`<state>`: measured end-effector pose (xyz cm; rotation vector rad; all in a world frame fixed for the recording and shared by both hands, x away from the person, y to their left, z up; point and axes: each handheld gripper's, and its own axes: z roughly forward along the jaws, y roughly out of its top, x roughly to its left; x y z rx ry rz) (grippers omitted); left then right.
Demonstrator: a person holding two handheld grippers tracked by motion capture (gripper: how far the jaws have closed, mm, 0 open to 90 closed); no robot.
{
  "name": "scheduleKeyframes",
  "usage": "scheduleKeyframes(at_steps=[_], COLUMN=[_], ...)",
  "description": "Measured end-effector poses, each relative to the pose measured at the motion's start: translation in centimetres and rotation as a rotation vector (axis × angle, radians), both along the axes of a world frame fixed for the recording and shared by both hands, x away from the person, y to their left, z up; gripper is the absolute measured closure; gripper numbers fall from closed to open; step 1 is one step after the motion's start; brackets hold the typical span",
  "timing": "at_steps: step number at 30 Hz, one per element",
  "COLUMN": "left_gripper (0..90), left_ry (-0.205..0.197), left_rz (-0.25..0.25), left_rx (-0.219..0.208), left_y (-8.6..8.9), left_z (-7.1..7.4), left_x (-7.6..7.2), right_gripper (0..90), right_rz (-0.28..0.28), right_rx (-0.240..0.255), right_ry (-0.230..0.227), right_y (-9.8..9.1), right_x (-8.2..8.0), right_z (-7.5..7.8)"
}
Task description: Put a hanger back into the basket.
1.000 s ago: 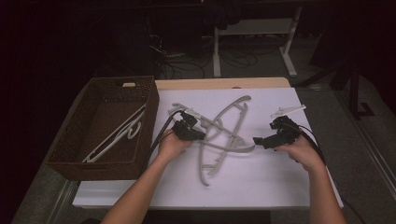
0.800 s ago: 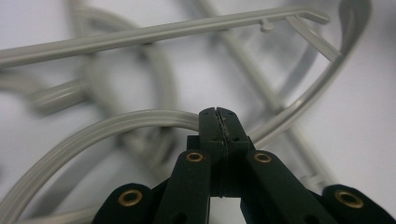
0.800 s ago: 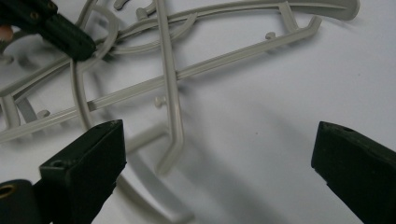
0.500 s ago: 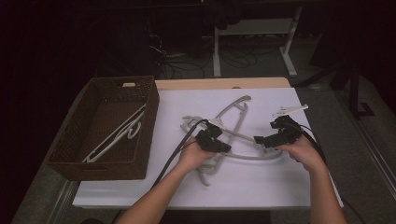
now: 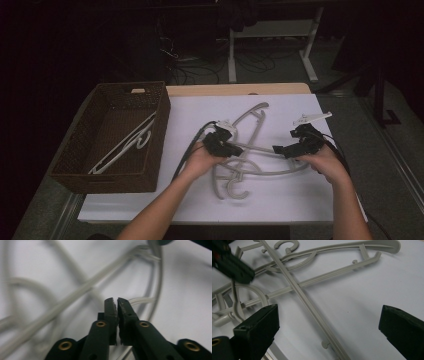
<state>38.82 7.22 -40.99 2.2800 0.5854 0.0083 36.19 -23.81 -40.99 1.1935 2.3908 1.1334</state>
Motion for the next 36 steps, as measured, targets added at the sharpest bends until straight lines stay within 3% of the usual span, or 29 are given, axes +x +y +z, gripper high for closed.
scheduleKeyframes(at_steps=[4, 8, 14, 19, 29, 31, 36], left_gripper=[80.0, 69.5, 54.7, 44.8, 52.7, 59.3, 64.4], left_ry=[-0.006, -0.009, -0.008, -0.025, -0.056, -0.067, -0.067], left_rz=[0.021, -0.023, -0.118, -0.197, -0.292, -0.303, -0.332], left_rx=[0.014, 0.018, 0.015, 0.08, 0.196, 0.202, 0.196], left_y=[2.9, 4.4, 4.5, 3.5, 1.9, 1.6, 1.4], left_z=[-0.1, -0.3, -0.7, -1.6, -3.2, -3.3, -3.4], left_x=[0.9, 0.7, 0.1, -0.4, -1.2, -1.3, -1.4], right_gripper=[2.8, 2.8, 2.8, 2.8, 2.9, 3.0, 3.0], right_rz=[0.0, 0.004, 0.006, 0.006, 0.006, 0.005, 0.006], right_rx=[-0.002, -0.004, -0.008, -0.009, -0.005, -0.003, -0.003], right_ry=[0.004, 0.005, 0.01, 0.015, 0.017, 0.017, 0.017], right_y=[0.1, 0.2, 0.3, 0.3, 0.1, 0.1, 0.1], right_x=[0.1, 0.1, 0.1, 0.1, 0.1, 0.2, 0.2], right_z=[-0.1, -0.1, -0.3, -0.4, -0.4, -0.4, -0.4])
